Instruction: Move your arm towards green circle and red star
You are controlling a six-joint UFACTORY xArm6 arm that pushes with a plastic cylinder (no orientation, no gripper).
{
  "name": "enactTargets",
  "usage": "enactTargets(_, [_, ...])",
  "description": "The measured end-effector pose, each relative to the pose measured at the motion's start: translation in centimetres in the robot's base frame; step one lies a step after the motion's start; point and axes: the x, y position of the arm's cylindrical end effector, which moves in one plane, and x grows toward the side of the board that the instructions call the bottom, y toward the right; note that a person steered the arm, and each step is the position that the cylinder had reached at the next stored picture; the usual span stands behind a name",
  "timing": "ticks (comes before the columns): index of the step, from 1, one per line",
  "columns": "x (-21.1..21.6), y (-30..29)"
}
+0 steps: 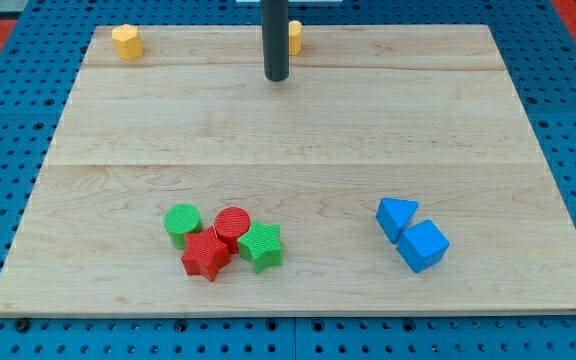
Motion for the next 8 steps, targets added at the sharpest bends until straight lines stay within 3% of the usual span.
enactTargets(1, [8.0, -0.7])
enactTargets(2, [11.1, -11.6])
enactTargets(3, [16.9, -18.3])
enactTargets(4, [21.8, -19.2])
enactTargets(5, [20.8, -11.9])
enactTargets(6, [21.1, -8.7])
enactTargets(7, [24.3, -8.5])
enactTargets(8, [21.3, -3.8])
